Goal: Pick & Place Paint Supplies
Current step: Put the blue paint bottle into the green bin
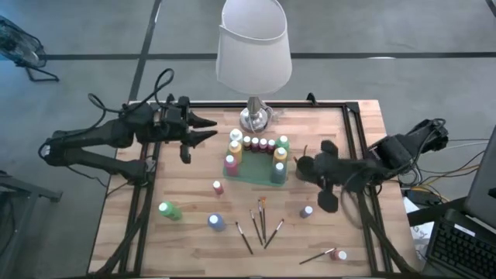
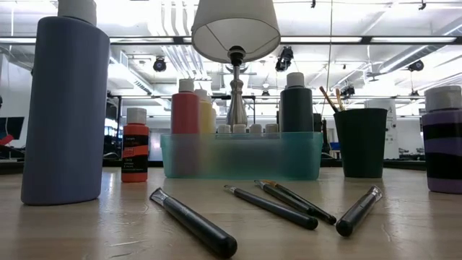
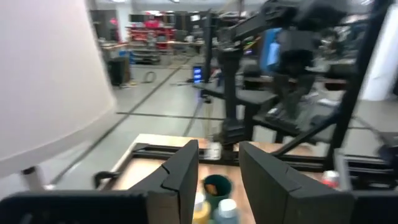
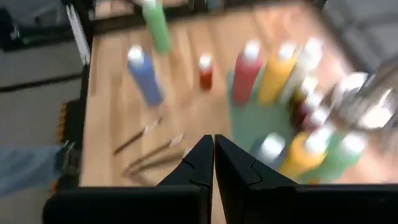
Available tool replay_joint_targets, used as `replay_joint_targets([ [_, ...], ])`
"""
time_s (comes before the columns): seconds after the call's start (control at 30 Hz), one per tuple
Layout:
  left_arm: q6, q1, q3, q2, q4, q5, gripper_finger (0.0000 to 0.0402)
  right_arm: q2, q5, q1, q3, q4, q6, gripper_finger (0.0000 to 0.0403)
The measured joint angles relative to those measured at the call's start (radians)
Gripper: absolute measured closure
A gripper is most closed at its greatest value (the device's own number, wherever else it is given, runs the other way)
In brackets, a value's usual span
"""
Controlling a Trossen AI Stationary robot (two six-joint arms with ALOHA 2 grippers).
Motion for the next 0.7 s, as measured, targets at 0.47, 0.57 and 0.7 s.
replay_joint_targets([
  [0.47,0.021,0.000,-0.007,0.001,-0.083,-0.066,0.0280,0.115,-0.222,0.014,0.009,-0.300,0.417,0.0390],
  [0.57,0.011,0.000,-0.007,0.002,-0.100,-0.066,0.0280,0.132,-0.243,0.013,0.009,-0.299,0.448,0.0387],
  [0.7,-0.010,0.000,-0.007,0.002,-0.117,-0.066,0.0280,0.164,-0.248,0.013,0.007,-0.299,0.478,0.0360],
])
